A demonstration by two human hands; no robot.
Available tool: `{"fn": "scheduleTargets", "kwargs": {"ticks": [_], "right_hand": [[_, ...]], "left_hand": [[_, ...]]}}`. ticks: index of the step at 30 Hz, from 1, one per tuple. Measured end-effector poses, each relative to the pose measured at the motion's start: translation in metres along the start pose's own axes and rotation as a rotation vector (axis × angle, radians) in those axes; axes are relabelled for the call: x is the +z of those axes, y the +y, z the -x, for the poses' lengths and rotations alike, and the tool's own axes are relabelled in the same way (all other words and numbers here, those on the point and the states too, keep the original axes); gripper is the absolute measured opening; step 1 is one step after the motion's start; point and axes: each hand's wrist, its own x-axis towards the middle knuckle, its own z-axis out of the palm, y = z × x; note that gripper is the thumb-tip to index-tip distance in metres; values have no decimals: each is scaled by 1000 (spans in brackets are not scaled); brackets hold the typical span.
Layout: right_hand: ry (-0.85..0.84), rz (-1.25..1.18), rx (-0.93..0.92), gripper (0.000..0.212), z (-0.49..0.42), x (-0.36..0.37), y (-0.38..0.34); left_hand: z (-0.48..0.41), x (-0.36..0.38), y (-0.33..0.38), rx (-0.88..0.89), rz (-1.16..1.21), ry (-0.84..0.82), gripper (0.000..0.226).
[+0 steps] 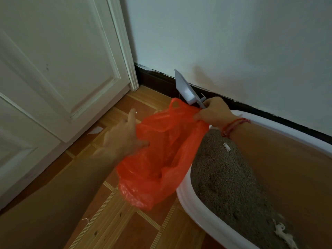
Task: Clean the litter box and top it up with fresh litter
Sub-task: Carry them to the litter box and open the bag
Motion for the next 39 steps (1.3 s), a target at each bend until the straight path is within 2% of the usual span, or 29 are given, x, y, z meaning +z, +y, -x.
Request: {"fn": "scheduleTargets", "kwargs": {"ticks": [2,3,4,6,9,11,15,19,24,28,31,32,34,39], "right_hand": [[-12,5,-8,19,2,2,5],[-5,-11,-13,20,4,3,6],[7,-42,-19,22,5,2,7],[26,-112,-38,32,8,1,9],[-3,-181,-47,53,13,2,12],[-15,-236,-46,58,17,4,13],[9,-316,-50,49,27,6,15],[4,-402,-19,48,39,9,23],[-15,-333,-17,23,56,18,38],[33,-369,8,22,57,19,46],[55,-464,5,20,57,15,47],[66,-489,12,30,58,12,47],[100,-527,36,42,60,4,50],[154,-423,62,15,76,-23,72]], "left_hand": [[-6,5,-1,70,-67,32,60],[-10,4,-2,55,-27,37,36],[-13,3,-3,9,73,31,27],[-16,0,-3,-71,255,12,32],[-17,0,-4,-95,315,5,44],[-16,2,-5,-115,344,-11,50],[-11,3,-1,-127,378,-19,58],[-9,0,4,-154,465,-24,57],[-10,-10,4,-272,782,-135,40],[-1,-13,5,-241,810,-197,47],[5,-8,1,-191,803,-141,31],[7,-7,-1,-169,802,-106,21],[10,-6,-2,-140,807,-57,20],[13,-2,-2,-136,730,-9,30]]}}
